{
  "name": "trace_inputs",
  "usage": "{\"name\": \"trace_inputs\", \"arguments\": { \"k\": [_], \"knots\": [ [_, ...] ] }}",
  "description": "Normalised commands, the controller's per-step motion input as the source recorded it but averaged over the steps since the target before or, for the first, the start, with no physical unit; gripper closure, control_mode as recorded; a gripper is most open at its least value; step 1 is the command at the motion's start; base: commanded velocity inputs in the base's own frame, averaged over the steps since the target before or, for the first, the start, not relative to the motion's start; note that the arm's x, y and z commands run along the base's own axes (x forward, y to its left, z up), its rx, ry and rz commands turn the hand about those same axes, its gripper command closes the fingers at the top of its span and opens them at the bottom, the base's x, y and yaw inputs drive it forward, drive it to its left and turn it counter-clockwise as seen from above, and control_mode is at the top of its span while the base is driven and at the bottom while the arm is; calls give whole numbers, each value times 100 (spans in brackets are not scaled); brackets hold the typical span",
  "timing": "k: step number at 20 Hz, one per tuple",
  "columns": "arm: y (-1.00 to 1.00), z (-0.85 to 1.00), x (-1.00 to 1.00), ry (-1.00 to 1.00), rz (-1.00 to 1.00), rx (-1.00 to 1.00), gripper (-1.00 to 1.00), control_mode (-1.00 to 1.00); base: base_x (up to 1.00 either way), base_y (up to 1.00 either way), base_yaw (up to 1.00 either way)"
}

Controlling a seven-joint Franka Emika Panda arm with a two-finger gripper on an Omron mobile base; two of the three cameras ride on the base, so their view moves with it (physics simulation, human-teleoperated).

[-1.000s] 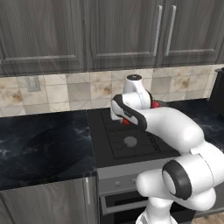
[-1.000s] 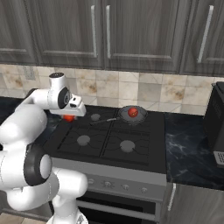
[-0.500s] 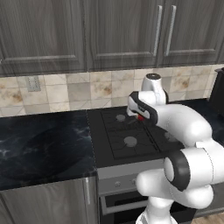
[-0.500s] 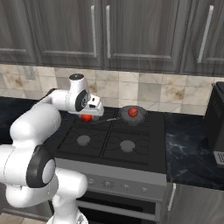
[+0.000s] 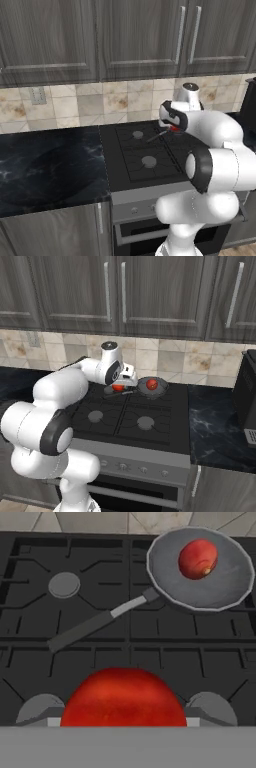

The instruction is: Place the pan on the rear right burner on the stove. Then place the tomato and the onion in the pan and turn on the rear right burner.

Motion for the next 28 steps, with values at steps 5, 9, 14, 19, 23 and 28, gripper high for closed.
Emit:
{"name": "trace_inputs", "arguments": {
  "k": [5, 9, 14, 19, 23, 28],
  "knots": [
    [-50, 0, 28, -5, 0, 0, 100, -100, 0, 0, 0],
    [-43, 0, 25, -3, 0, 0, 100, -100, 0, 0, 0],
    [-35, -8, 39, 0, 0, 0, 100, -100, 0, 0, 0],
    [-28, -18, 38, 0, 0, 0, 100, -100, 0, 0, 0],
    [-24, -25, 37, 0, 0, 1, 100, -100, 0, 0, 0],
    [-11, -27, 39, 0, 0, 0, 100, -100, 0, 0, 0]
  ]
}}
